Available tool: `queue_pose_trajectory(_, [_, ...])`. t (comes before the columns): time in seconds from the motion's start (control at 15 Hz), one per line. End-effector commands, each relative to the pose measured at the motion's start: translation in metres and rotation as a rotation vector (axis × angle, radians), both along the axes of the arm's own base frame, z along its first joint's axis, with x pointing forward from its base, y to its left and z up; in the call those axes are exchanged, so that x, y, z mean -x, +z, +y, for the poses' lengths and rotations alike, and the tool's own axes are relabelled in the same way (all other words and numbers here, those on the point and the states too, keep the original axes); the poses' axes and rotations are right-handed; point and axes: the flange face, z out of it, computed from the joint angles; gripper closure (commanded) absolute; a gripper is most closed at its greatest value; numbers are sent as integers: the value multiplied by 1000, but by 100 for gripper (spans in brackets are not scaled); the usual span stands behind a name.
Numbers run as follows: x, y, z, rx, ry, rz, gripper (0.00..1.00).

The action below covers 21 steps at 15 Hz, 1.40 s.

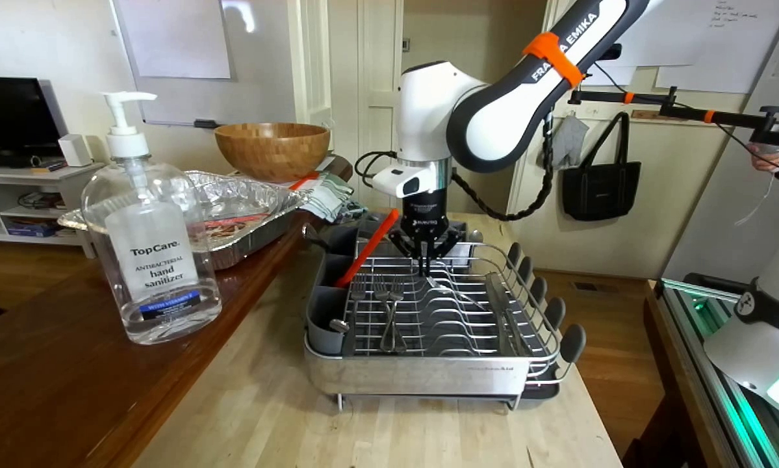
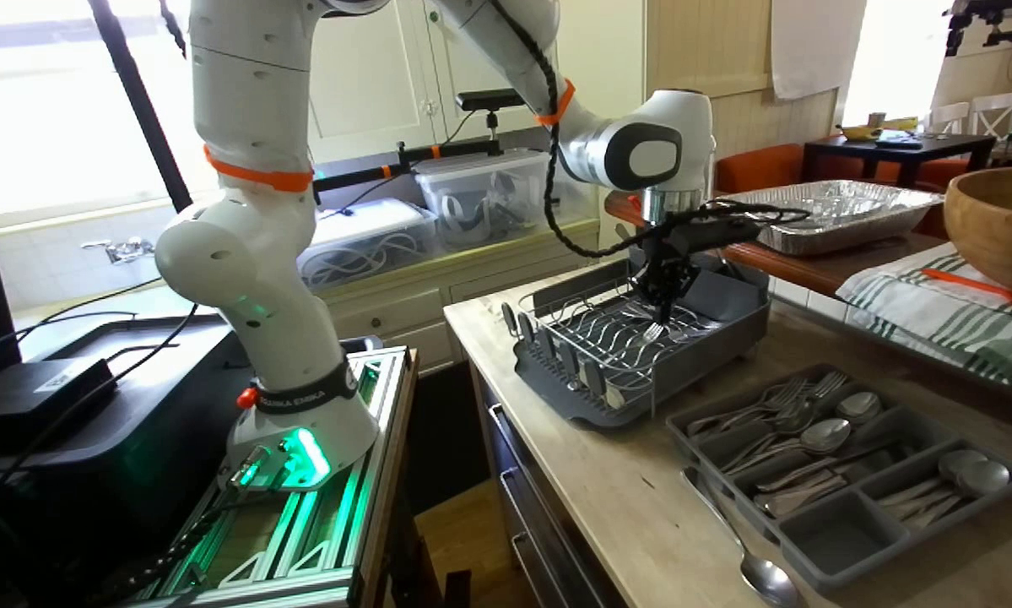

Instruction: Remove two forks from the drying rack and put them on the left side of the utensil holder

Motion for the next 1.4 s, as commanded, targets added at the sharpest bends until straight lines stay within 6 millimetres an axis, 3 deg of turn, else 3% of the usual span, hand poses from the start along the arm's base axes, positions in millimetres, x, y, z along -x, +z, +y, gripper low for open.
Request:
queue_pose_trajectory(0.0, [-4,52,-9,-2,-3,-108,99])
queue_pose_trajectory(0.27, [-8,109,-20,50,-3,-255,100])
queue_pose_trajectory(0.4, [-7,122,-23,52,-3,-262,100])
queue_pose_trajectory(0.47, [-6,125,-23,41,2,-250,74])
queue_pose_trajectory(0.53, [-4,125,-23,31,0,-249,73])
queue_pose_trajectory(0.73, [-1,113,-22,-31,-2,-216,53])
queue_pose_trajectory(1.13, [-2,42,-28,-164,-199,-84,7])
queue_pose_trajectory(1.2, [-5,30,-29,-181,-247,-77,1])
queue_pose_trajectory(1.33, [-8,12,-31,-201,-303,-30,0])
